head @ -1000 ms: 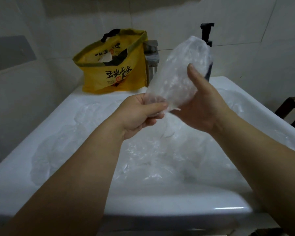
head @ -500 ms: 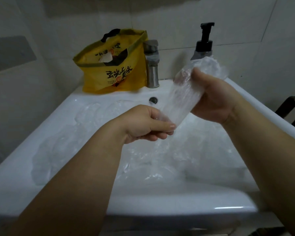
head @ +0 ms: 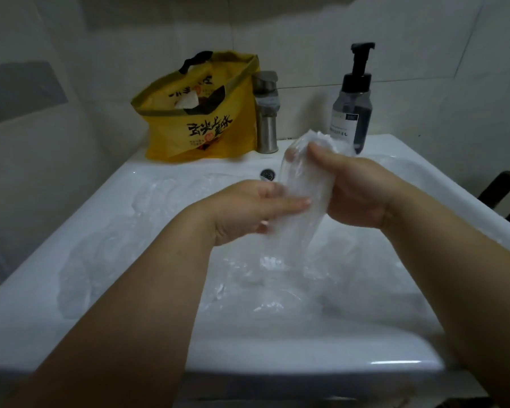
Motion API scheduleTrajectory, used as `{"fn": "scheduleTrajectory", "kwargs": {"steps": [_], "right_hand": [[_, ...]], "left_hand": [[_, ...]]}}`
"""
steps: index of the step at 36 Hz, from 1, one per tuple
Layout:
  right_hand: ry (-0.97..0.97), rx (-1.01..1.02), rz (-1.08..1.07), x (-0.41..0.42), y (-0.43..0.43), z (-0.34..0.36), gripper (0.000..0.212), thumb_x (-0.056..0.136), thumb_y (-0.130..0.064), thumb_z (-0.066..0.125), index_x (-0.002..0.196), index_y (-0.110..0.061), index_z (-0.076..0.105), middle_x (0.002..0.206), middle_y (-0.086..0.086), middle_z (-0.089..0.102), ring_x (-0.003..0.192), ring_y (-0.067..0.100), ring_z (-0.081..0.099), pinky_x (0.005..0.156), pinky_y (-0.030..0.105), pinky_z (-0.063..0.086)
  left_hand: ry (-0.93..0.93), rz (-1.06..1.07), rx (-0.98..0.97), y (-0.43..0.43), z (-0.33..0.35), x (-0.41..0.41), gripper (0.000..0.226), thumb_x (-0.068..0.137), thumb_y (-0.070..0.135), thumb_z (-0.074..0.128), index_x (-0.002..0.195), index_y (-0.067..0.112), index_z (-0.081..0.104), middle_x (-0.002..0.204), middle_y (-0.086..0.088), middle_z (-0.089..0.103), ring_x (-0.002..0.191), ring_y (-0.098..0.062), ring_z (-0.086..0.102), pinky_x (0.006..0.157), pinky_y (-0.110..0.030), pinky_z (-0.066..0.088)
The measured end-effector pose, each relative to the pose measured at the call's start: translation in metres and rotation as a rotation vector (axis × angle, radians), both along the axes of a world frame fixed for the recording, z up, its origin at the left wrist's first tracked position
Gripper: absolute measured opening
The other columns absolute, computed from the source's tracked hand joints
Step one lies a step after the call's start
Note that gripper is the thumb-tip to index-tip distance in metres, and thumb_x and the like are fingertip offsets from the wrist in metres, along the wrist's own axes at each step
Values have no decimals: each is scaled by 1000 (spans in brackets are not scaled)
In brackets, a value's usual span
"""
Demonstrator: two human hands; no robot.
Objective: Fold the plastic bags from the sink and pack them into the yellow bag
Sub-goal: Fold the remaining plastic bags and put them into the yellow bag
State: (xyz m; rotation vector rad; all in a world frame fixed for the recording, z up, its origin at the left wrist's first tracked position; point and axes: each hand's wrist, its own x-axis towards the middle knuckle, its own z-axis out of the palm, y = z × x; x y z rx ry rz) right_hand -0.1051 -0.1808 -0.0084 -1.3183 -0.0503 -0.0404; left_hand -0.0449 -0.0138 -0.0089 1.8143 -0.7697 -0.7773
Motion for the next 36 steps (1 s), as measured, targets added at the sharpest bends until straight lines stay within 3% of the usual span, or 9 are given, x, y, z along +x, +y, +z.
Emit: {"fn": "scheduleTrajectory", "kwargs": {"steps": [9, 11, 14, 17, 23, 26, 29, 33, 36], "right_hand": [[108, -203, 49, 5, 10, -6, 68, 85, -52, 57, 142, -17, 43, 135, 11, 56, 113, 31, 61, 97, 43, 50], [61, -334, -119, 6, 12, -9, 70, 87, -36, 59, 149, -30, 26, 147, 6, 42, 117, 28, 56, 99, 43, 48], [-135, -759, -248, -2, 18, -10, 77, 90, 1, 49, 144, -46, 23, 151, -12, 27, 120, 7, 41, 92, 19, 44], [-290, -984, -184, -5, 21, -12, 83, 86, 7, 55, 129, -57, 22, 151, -17, 21, 130, 1, 28, 80, 3, 40], [-666, -1367, -334, -5, 31, -9, 33, 75, -15, 75, 108, -18, 72, 135, 14, 55, 128, 13, 40, 101, 30, 26], [-687, -1334, -355, -4, 37, -10, 18, 80, -17, 68, 97, -12, 74, 116, 12, 68, 116, 6, 47, 101, 33, 33], [-488, -1133, -296, -7, 40, -6, 18, 92, -23, 61, 102, -11, 70, 100, 5, 71, 95, 10, 60, 84, 28, 48], [-284, -916, -356, -4, 39, -5, 32, 95, -32, 54, 100, -3, 67, 92, 19, 68, 68, 15, 56, 64, 25, 46], [-176, -783, -461, 1, 35, -9, 37, 94, -34, 56, 99, 1, 66, 95, 22, 68, 75, 29, 60, 68, 33, 49]], "left_hand": [[251, 257, -356, -5, 2, 12, 25, 94, 7, 55, 117, 2, 65, 101, -16, 71, 86, -23, 70, 72, -31, 59], [365, 349, -406, -5, 3, 18, 24, 96, 10, 53, 118, 4, 63, 104, -15, 71, 89, -24, 69, 74, -33, 59], [499, 506, -343, -2, 0, 25, 24, 96, 15, 55, 117, 7, 64, 107, -13, 71, 92, -24, 68, 76, -36, 56], [562, 619, -322, 0, -2, 29, 22, 95, 15, 58, 114, 8, 63, 99, -11, 70, 83, -23, 67, 67, -34, 54], [581, 616, -329, 0, -4, 32, 30, 95, 13, 57, 124, 6, 61, 111, -13, 70, 95, -26, 69, 75, -37, 57], [559, 563, -330, -1, -3, 30, 26, 92, 11, 60, 118, 4, 62, 89, -10, 71, 71, -19, 70, 53, -28, 56], [446, 479, -368, -3, -2, 28, 17, 82, 0, 67, 98, 5, 67, 78, -5, 71, 63, -10, 70, 53, -17, 52], [371, 395, -463, -7, -5, 28, 29, 91, -9, 48, 107, 7, 66, 97, -11, 72, 80, -16, 71, 64, -22, 58], [304, 308, -423, -10, -7, 26, 48, 87, -19, 39, 125, 3, 59, 116, -18, 68, 99, -23, 68, 77, -27, 59]]}}
